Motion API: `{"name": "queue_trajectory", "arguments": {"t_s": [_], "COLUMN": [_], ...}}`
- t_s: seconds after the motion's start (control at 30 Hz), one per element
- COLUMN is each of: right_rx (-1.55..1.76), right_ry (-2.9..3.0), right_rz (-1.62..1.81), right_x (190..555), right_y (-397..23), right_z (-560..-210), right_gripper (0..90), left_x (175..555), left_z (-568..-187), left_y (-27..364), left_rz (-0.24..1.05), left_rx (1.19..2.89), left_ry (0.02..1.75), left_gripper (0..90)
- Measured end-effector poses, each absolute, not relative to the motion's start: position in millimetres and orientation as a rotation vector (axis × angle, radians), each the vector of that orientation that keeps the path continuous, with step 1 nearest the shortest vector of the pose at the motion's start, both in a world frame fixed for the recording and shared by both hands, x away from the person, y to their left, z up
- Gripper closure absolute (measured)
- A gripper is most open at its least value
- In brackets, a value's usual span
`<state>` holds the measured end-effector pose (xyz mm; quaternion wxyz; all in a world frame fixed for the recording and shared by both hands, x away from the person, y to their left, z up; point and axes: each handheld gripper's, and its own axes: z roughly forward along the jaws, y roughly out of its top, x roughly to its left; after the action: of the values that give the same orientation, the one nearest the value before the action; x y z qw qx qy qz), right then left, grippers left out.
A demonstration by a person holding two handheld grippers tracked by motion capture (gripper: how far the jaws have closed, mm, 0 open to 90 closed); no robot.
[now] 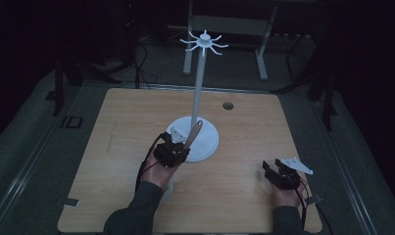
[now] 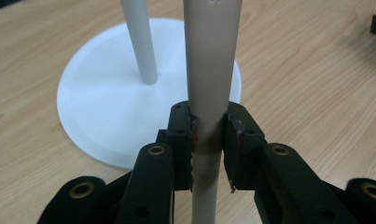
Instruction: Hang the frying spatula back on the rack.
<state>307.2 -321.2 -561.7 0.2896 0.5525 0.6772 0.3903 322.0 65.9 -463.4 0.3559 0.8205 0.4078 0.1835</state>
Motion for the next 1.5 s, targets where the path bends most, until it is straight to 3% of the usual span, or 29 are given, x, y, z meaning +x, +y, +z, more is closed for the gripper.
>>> {"name": "queue_trajectory", "arguments": {"t_s": [1.5], "right_rx": [1.473], "right_ry": [1.808], "right_rz": [1.041], "right_x": [307.2], "right_y": [-321.4], "right_z": [-561.8], "right_gripper": [44.1], "left_x": [310.2], "left_z": [-417.5], "left_y": [51.3], "left_rz": [0.651], "left_rx": [1.812], "left_ry": [1.076], "left_gripper": [74.3]}}
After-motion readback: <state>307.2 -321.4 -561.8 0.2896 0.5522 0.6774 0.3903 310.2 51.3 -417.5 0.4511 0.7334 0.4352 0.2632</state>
